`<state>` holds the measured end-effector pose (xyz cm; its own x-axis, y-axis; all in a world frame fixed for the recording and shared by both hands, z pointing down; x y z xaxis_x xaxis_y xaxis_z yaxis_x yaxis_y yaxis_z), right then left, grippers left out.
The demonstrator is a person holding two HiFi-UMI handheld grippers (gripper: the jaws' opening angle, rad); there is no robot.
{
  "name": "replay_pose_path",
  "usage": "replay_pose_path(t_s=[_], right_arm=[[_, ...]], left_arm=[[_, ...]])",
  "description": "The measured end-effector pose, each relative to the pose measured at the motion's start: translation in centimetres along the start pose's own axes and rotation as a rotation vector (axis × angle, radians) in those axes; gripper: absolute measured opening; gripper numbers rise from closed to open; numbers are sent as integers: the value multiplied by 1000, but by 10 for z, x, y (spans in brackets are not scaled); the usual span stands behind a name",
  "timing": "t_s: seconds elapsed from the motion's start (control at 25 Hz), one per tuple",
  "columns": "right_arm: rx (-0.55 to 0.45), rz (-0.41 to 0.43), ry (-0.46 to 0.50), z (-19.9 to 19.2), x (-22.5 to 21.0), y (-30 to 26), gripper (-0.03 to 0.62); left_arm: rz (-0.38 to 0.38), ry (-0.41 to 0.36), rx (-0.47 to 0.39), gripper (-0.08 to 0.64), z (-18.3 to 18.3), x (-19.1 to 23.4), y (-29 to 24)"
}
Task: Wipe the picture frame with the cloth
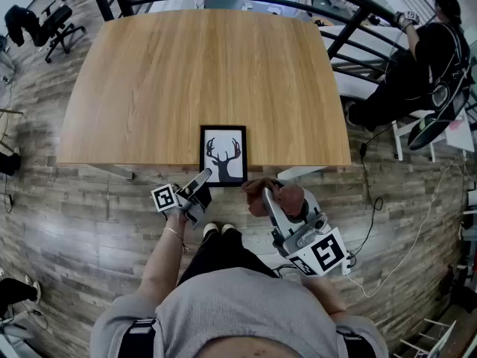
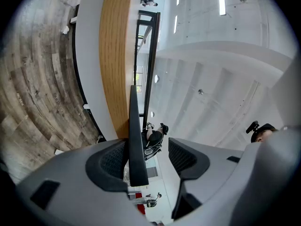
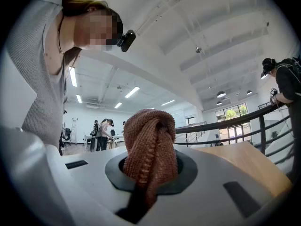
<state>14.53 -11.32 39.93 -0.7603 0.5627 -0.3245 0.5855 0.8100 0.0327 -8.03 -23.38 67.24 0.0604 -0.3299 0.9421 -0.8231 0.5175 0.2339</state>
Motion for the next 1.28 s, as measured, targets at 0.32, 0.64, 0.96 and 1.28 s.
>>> replay_pose_path(t_s=[0.32, 0.64, 0.96, 1.28], right_arm=[[-29, -29, 34, 7, 12, 6, 46], [-96, -86, 63, 4, 27, 19, 46], [-178, -85, 67, 7, 54, 17, 46], [-184, -180, 52, 4, 68, 29, 46]], left_arm=[[42, -28, 33, 247, 13, 0, 33], [221, -226, -11, 247, 53, -55, 110], [-12, -667, 50, 245, 56, -203, 65], [84, -1045, 27, 51, -6, -275, 22]])
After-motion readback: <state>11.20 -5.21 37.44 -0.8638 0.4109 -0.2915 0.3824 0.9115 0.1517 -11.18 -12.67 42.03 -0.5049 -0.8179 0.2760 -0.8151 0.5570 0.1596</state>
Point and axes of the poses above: the fingertips, and each gripper's own axes: y backward along the fingers, x to its left, z out of its top, the point moved 9 cm from there along y, backward along the fingers, and after that the axes turned 13 degrees about -y, right-handed, at the moved point
